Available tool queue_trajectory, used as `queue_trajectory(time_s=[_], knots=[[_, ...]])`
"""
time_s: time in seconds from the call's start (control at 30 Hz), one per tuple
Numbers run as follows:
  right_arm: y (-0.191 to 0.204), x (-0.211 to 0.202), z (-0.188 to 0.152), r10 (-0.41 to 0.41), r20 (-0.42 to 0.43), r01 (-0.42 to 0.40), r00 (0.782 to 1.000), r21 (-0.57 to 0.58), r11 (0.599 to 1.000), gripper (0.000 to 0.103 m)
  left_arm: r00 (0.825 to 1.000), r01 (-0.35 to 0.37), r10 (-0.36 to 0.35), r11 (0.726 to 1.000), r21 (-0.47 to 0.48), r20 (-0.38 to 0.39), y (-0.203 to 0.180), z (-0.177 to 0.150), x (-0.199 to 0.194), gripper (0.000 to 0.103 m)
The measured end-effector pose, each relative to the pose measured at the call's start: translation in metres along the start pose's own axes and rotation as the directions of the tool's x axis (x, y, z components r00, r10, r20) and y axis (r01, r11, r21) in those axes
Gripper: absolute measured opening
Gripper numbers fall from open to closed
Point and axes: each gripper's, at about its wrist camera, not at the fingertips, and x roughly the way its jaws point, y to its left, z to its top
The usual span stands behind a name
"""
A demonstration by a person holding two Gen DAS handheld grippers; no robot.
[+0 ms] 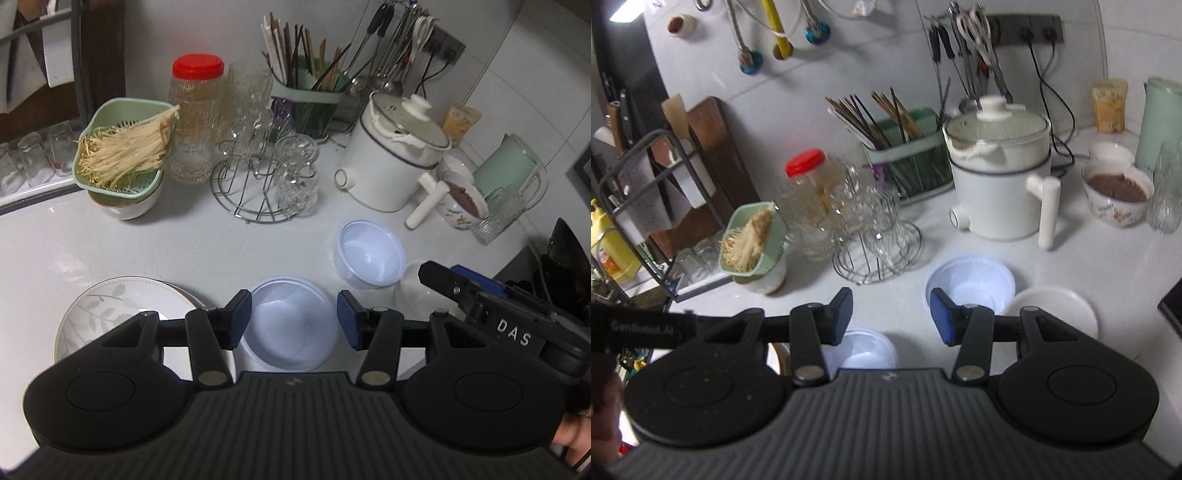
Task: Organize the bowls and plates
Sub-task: 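Lift the blue bowl with both grippers and carry it toward the other blue bowl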
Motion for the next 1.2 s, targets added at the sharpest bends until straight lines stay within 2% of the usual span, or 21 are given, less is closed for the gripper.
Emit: queue_trajectory(time_s=[0.23, 0.43, 0.7, 0.9, 1.1, 1.2], knots=[[0.01, -0.023, 0.007, 0.012, 0.018, -0.011, 1.0, -0.039, 0.999, 0.049, 0.997, -0.016, 0.015, 1.0, 0.006, 0.07, -0.004, -0.01, -0.034, 0.057], [0.023, -0.027, -0.002, 0.001, -0.014, -0.001, 1.0, -0.026, 1.0, 0.049, 0.997, -0.012, 0.014, 1.0, -0.021, 0.072, 0.01, -0.022, -0.047, 0.057], [0.02, -0.03, -0.023, -0.041, -0.034, 0.042, 0.999, 0.026, 0.999, 0.049, 0.998, 0.024, -0.023, 0.999, -0.03, 0.053, 0.02, -0.034, -0.046, 0.057], [0.019, -0.037, -0.03, -0.092, -0.033, 0.094, 0.995, 0.041, 0.995, 0.049, 0.995, 0.089, -0.087, 0.995, -0.051, 0.038, 0.019, -0.037, -0.036, 0.057], [0.018, -0.042, -0.031, -0.137, -0.028, 0.138, 0.99, 0.034, 0.99, 0.049, 0.993, 0.116, -0.115, 0.993, -0.02, 0.02, 0.016, -0.034, -0.025, 0.057], [0.015, -0.045, -0.031, -0.152, -0.018, 0.153, 0.988, 0.055, 0.987, 0.049, 0.991, 0.127, -0.127, 0.992, 0.01, 0.04, 0.013, -0.03, -0.028, 0.057]])
